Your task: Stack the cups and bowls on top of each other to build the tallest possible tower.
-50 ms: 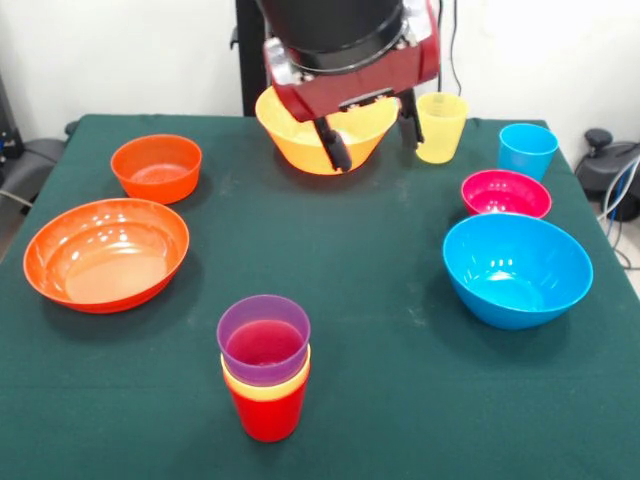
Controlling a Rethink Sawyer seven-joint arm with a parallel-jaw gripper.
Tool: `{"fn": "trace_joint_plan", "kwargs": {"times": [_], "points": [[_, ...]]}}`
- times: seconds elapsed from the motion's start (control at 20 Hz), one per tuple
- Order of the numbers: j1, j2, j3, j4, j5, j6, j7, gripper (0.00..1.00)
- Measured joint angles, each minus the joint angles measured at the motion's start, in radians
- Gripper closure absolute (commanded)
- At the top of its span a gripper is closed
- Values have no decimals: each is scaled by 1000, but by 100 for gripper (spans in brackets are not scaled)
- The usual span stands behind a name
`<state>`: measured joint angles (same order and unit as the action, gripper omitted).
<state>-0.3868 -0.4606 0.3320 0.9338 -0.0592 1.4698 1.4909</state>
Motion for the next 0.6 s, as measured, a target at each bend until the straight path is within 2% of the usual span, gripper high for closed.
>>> {"fn": "trace_joint_plan", "kwargs": {"times": [0.15, 0.2, 0.35, 0.4, 0.6], "points": [[12, -17, -17, 62, 1, -35, 12, 0], [20, -29, -26, 110, 6, -65, 22, 0], [28, -38, -31, 155, 16, -94, 35, 0], [34, -44, -35, 195, 31, -118, 49, 0], [43, -52, -37, 258, 57, -149, 76, 0]]}}
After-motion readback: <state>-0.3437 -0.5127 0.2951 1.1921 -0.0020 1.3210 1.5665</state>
